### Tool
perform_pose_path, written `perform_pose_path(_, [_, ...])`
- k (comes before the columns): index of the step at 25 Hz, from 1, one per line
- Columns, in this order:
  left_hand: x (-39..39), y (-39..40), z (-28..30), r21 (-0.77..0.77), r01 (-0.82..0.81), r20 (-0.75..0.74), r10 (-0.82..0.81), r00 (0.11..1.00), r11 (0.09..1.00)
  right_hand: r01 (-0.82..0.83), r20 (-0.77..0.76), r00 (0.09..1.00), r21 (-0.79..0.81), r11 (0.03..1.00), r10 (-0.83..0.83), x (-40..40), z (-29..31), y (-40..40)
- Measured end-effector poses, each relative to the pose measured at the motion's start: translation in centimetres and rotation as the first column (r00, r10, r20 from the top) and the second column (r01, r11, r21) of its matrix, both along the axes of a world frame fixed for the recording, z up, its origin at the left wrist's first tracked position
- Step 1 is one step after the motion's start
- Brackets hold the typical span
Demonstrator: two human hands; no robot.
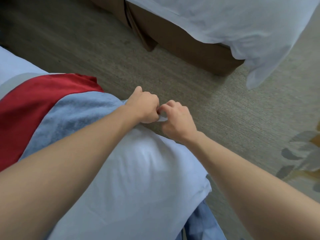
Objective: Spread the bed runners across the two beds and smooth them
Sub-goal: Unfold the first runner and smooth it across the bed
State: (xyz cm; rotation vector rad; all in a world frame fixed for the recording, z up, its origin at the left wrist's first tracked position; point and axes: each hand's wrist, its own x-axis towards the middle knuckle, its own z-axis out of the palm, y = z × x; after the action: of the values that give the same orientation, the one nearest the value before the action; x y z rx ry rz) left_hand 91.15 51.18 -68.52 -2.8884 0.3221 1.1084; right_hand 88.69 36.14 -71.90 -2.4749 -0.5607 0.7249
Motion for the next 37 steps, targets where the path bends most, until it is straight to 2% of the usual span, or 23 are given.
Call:
perform_pose_path(2, [0.4,0.0,0.5,-0.067,-0.11,-0.04,0.107,0.993,0.992,0.039,0.094,0.995,-0.008,0.999,-0.038,-0.6,-0.6,0.4])
perform_pose_path(4, [-0.2,0.0,0.9,-0.08,-0.101,0.032,0.104,0.994,0.992,0.123,0.177,0.978,-0.049,0.991,-0.112,-0.6,-1.0,0.5])
perform_pose_path(6, [-1.5,0.1,1.1,-0.017,0.008,0.174,-0.005,0.985,1.0,0.166,0.197,0.969,-0.084,0.983,-0.147,-0.5,-0.9,0.2])
perform_pose_path(8, [-3.3,0.4,1.4,0.136,0.18,0.275,-0.211,0.938,0.974,0.163,0.239,0.962,-0.099,0.982,-0.136,-0.5,-0.6,-0.3])
perform_pose_path(9, [-4.2,0.6,1.4,0.225,0.215,0.308,-0.279,0.91,0.95,0.163,0.264,0.955,-0.102,0.981,-0.131,-0.5,-0.4,-0.7])
perform_pose_path(11, [-5.7,1.0,1.9,0.29,0.194,0.395,-0.302,0.867,0.937,0.148,0.317,0.942,-0.099,0.984,-0.11,-0.4,0.2,-1.0])
perform_pose_path(14, [-6.0,0.5,3.0,0.213,0.022,0.33,-0.093,0.939,0.977,0.048,0.441,0.897,-0.064,0.997,-0.015,-0.9,1.3,-0.6])
perform_pose_path(16, [-5.3,0.5,4.1,0.085,-0.152,0.309,0.119,0.944,0.985,-0.046,0.481,0.875,-0.012,0.999,0.046,-1.7,2.1,0.3])
perform_pose_path(18, [-5.4,1.2,4.8,-0.015,-0.253,0.314,0.244,0.917,0.967,-0.079,0.521,0.852,0.021,0.997,0.057,-2.1,2.7,0.9])
perform_pose_path(20, [-6.8,1.8,5.1,0.014,-0.222,0.396,0.198,0.897,0.975,-0.061,0.535,0.843,0.01,0.998,0.046,-1.8,3.0,0.9])
perform_pose_path(22, [-8.6,2.5,5.1,0.12,-0.155,0.493,0.077,0.867,0.98,-0.034,0.503,0.864,-0.016,0.999,0.037,-1.3,3.6,0.5])
perform_pose_path(25, [-10.5,3.6,4.5,0.194,-0.191,0.579,0.045,0.814,0.962,-0.049,0.511,0.858,-0.041,0.998,0.063,-1.0,4.3,-0.3])
perform_pose_path(27, [-10.9,3.5,5.0,0.145,-0.236,0.612,0.1,0.785,0.961,-0.116,0.547,0.827,-0.062,0.991,0.131,-1.4,4.7,0.0])
perform_pose_path(29, [-10.6,2.9,5.9,-0.003,-0.313,0.584,0.256,0.77,0.95,-0.214,0.566,0.799,-0.047,0.976,0.203,-2.6,4.9,1.5])
perform_pose_path(32, [-11.3,3.3,6.7,-0.144,-0.386,0.523,0.401,0.752,0.911,-0.253,0.606,0.771,0.013,0.967,0.194,-3.8,4.9,3.3])
perform_pose_path(34, [-13.1,4.4,6.4,-0.138,-0.365,0.553,0.378,0.742,0.921,-0.197,0.588,0.792,-0.006,0.98,0.163,-3.3,4.9,3.0])
perform_pose_path(37, [-15.8,5.6,4.9,-0.034,-0.307,0.635,0.258,0.728,0.951,-0.182,0.55,0.818,-0.03,0.983,0.168,-2.5,4.8,2.2])
